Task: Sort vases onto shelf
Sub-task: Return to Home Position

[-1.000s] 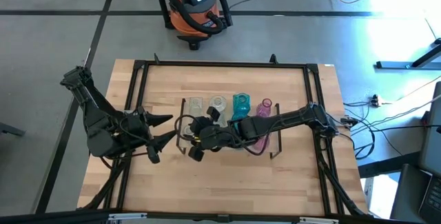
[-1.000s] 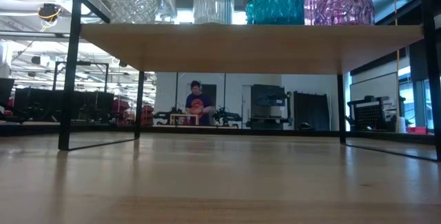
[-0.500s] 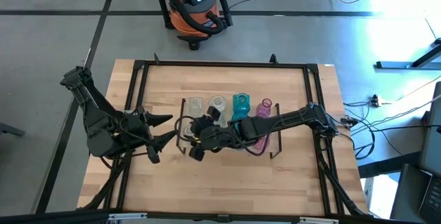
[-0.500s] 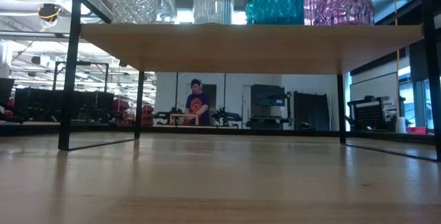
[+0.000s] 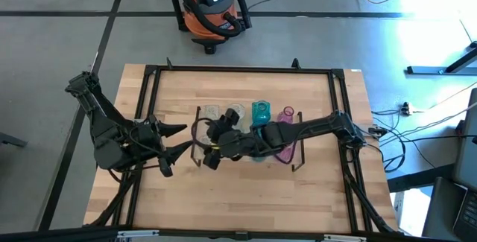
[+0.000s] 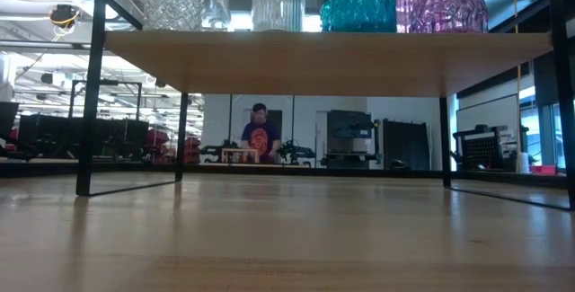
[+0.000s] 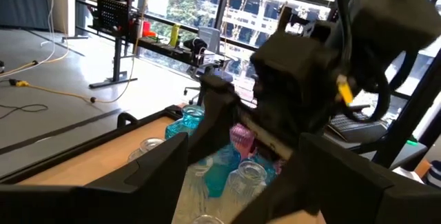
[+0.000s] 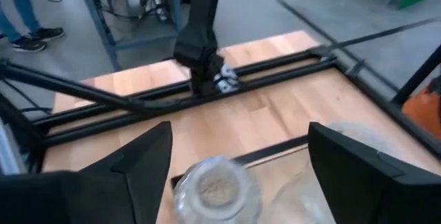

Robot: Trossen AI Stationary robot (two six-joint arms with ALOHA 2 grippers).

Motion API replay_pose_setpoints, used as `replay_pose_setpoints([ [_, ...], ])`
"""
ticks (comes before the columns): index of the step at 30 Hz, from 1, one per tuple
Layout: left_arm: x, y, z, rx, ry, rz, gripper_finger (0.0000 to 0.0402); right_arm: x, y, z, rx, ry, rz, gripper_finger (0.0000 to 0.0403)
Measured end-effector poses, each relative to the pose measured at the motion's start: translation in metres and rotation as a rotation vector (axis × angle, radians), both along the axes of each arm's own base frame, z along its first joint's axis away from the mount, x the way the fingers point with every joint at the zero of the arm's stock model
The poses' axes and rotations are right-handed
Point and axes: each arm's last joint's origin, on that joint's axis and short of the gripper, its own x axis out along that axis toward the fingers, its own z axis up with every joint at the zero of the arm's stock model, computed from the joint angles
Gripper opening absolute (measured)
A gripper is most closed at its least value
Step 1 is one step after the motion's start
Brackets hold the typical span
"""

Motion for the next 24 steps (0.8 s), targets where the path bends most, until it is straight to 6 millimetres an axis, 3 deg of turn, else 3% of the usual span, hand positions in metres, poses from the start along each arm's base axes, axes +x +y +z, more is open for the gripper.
replay_pose_setpoints([
  [8,-0.002,0.003,0.008,-0.024,-0.036,0.043,0.027,-0.023,-0.01,0.04,-0.079,-0.034,-0.014,0.029],
  [13,-0.003,0.017,0.02,-0.058,-0.078,0.117,0.027,-0.054,-0.022,0.065,-0.14,-0.006,-0.108,0.0281],
  [17,0.002,0.021,0.024,-0.092,-0.127,0.001,0.0271,-0.073,-0.027,0.08,-0.172,0.008,-0.093,0.028],
  [21,0.006,0.022,0.03,-0.14,-0.195,-0.103,0.0271,-0.107,-0.037,0.115,-0.198,-0.06,-0.057,0.028],
  [24,0.005,0.029,0.039,-0.104,-0.234,-0.088,0.0271,-0.13,-0.043,0.14,-0.272,-0.11,-0.007,0.028],
])
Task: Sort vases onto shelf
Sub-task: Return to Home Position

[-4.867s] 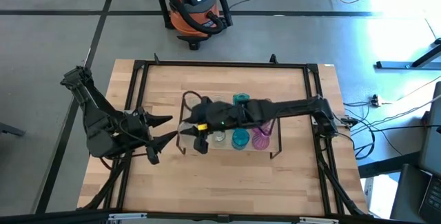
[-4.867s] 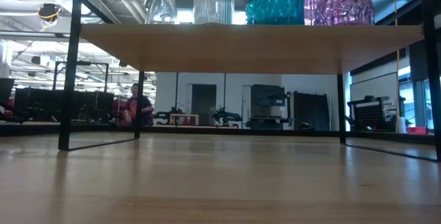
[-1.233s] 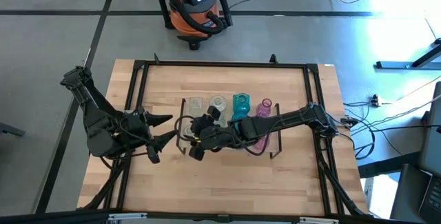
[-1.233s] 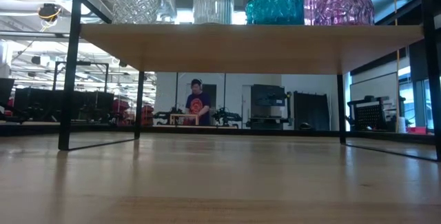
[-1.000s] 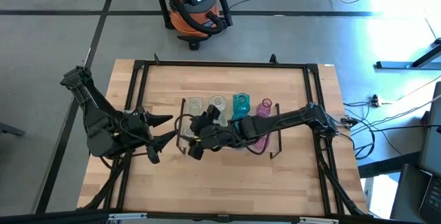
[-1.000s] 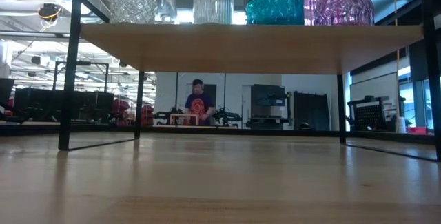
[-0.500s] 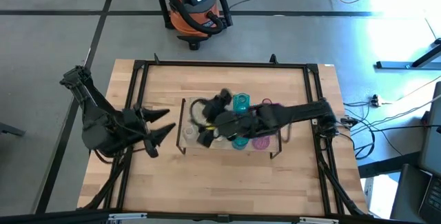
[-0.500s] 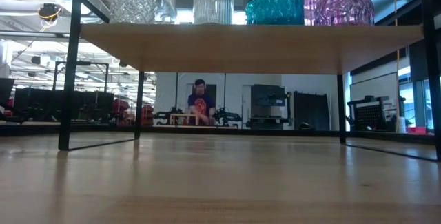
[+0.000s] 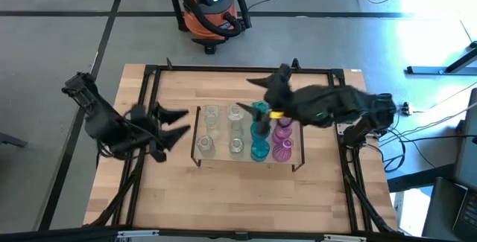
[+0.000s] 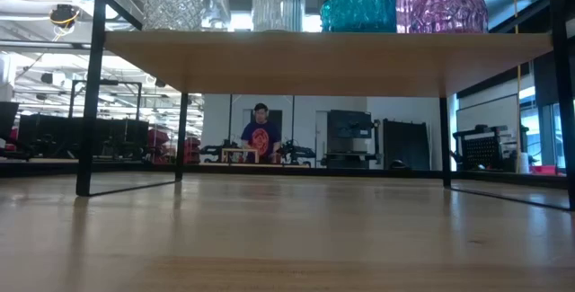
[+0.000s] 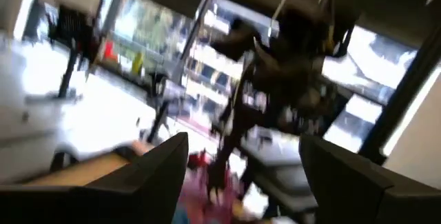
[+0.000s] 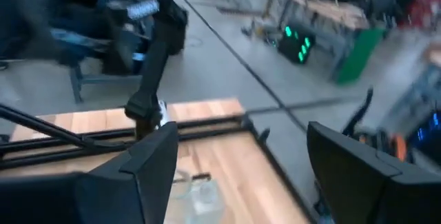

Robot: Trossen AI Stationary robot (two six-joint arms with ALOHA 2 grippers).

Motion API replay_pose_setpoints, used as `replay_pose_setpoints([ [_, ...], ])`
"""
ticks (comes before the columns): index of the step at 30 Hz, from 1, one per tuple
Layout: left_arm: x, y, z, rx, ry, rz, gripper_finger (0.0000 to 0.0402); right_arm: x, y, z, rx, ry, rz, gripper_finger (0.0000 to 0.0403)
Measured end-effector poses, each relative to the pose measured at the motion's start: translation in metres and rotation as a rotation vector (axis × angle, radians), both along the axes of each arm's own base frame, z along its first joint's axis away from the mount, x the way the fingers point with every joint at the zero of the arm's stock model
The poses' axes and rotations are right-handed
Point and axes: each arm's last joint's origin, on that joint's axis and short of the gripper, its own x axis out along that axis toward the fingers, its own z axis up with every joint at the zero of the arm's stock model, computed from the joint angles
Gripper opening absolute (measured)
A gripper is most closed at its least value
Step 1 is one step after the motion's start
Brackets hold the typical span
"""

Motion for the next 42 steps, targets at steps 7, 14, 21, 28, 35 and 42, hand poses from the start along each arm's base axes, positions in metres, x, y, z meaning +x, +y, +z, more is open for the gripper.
replay_pose_setpoints([
  [7,-0.007,0.04,0.035,0.371,-0.224,-0.041,0.0271,-0.053,-0.019,0.041,-0.079,-0.095,0.192,0.028],
  [14,-0.016,0.093,0.041,0.473,-0.27,-0.062,0.0271,-0.089,-0.059,0.055,-0.055,-0.222,0.335,0.028],
  [21,-0.002,0.127,0.032,0.575,-0.253,-0.204,0.027,-0.129,-0.086,0.006,-0.021,-0.499,0.261,0.028],
  [28,-0.017,0.134,-0.024,0.499,-0.425,-0.162,0.027,-0.176,-0.09,-0.11,0.069,-0.88,0.191,0.028],
  [35,-0.053,0.129,-0.108,0.34,-0.464,-0.041,0.027,-0.206,-0.093,-0.181,0.185,-0.766,0.018,0.028],
  [42,-0.062,0.129,-0.154,0.259,-0.453,-0.043,0.027,-0.216,-0.096,-0.252,0.399,-0.722,-0.132,0.028],
])
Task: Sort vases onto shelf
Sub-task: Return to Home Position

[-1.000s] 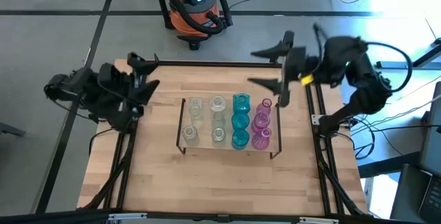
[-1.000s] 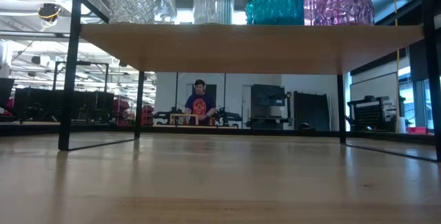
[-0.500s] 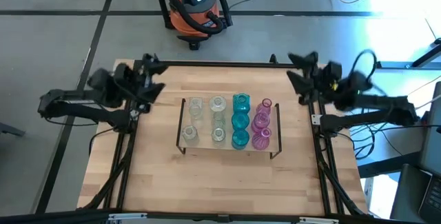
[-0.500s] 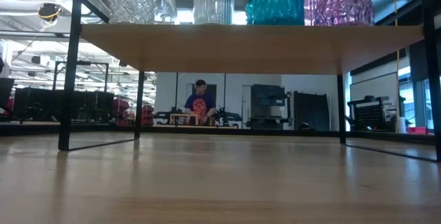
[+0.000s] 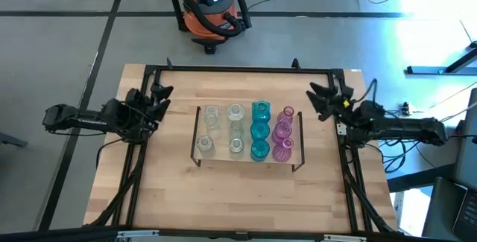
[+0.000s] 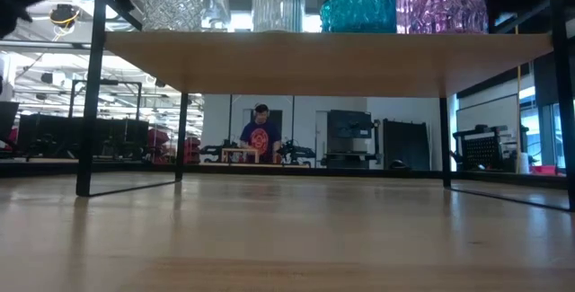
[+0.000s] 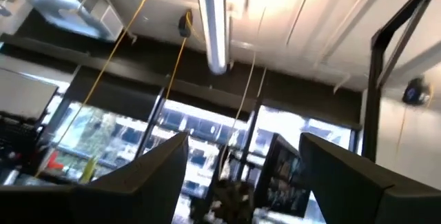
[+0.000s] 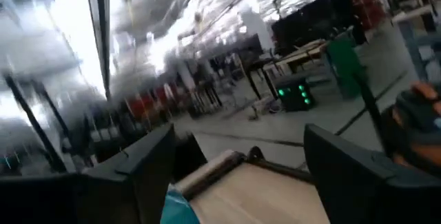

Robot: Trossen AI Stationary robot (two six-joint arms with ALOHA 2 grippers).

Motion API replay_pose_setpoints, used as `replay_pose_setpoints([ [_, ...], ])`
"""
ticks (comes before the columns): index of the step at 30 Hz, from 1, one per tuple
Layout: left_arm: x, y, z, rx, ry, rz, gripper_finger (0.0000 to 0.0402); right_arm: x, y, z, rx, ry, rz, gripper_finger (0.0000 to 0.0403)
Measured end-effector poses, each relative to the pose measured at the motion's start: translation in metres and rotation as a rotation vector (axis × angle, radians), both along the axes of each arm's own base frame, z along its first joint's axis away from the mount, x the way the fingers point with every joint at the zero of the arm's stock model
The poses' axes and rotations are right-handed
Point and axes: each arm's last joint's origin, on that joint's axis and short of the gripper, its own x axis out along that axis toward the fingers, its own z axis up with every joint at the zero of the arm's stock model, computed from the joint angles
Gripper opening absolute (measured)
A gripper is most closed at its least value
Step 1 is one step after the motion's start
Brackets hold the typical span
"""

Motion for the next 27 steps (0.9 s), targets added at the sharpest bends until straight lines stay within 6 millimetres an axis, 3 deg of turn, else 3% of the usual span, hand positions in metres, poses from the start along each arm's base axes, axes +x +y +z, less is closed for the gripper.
replay_pose_setpoints([
  [6,-0.01,-0.003,-0.027,-0.022,-0.085,-0.009,0.027,-0.021,0.002,-0.042,-0.026,-0.322,0.015,0.028],
  [9,-0.006,-0.006,-0.033,-0.06,-0.014,-0.009,0.027,-0.02,0.004,-0.045,-0.034,-0.237,0.075,0.028],
  [15,0.008,-0.01,-0.055,-0.199,0.218,-0.091,0.027,-0.012,0.01,-0.079,0.131,0.062,0.143,0.028],
  [27,0.015,-0.022,-0.08,-0.349,0.455,-0.226,0.027,-0.013,0.022,-0.095,0.19,0.199,0.151,0.028],
])
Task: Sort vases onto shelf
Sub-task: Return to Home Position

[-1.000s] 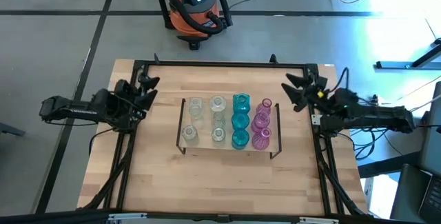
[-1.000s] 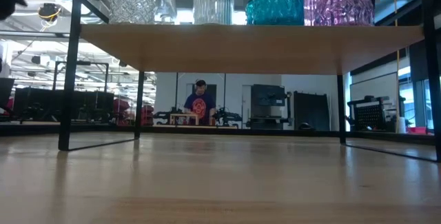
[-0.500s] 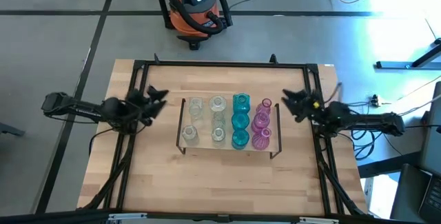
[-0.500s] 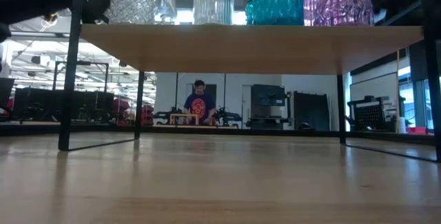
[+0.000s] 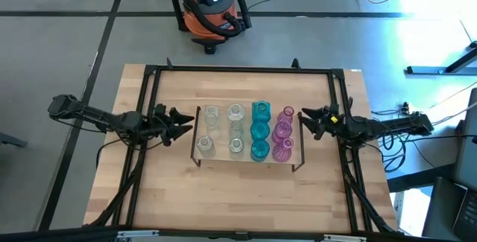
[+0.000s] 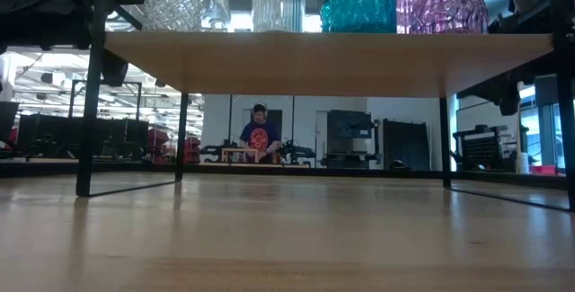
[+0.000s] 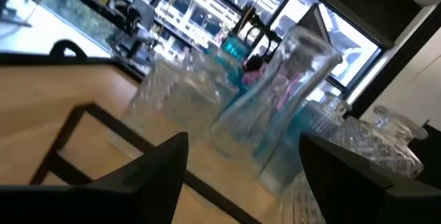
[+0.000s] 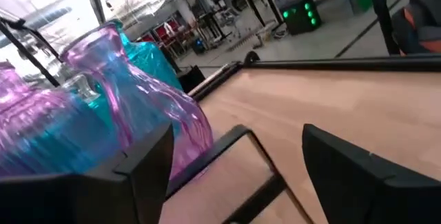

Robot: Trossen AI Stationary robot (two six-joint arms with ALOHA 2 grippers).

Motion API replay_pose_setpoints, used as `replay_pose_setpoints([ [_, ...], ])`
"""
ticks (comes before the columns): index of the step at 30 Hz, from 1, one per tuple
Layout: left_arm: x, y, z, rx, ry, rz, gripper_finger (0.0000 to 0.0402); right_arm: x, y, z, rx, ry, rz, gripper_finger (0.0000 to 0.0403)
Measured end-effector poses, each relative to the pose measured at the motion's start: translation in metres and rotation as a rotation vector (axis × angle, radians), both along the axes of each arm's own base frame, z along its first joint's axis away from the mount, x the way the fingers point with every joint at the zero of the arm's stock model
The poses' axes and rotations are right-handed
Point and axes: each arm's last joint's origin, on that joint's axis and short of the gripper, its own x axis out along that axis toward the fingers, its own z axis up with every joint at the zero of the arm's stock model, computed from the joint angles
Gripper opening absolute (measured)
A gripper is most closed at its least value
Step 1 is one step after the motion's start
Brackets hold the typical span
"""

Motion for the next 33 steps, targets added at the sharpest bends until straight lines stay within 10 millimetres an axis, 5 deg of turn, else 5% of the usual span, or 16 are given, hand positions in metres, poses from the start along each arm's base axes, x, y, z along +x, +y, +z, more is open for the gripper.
replay_pose_setpoints([
  [3,0.0,-0.001,-0.001,-0.015,0.007,-0.001,0.027,-0.002,0.001,0.004,0.006,-0.047,-0.055,0.028],
  [10,-0.001,-0.001,-0.002,-0.023,0.018,0.052,0.027,-0.013,-0.003,-0.004,0.051,-0.022,-0.503,0.028],
  [25,-0.001,-0.004,-0.029,-0.235,0.264,-0.029,0.027,-0.008,0.004,-0.018,-0.034,0.372,-0.264,0.028],
  [33,0.0,-0.005,-0.029,-0.212,0.278,-0.08,0.027,0.003,0.018,-0.035,0.09,0.599,0.119,0.028],
])
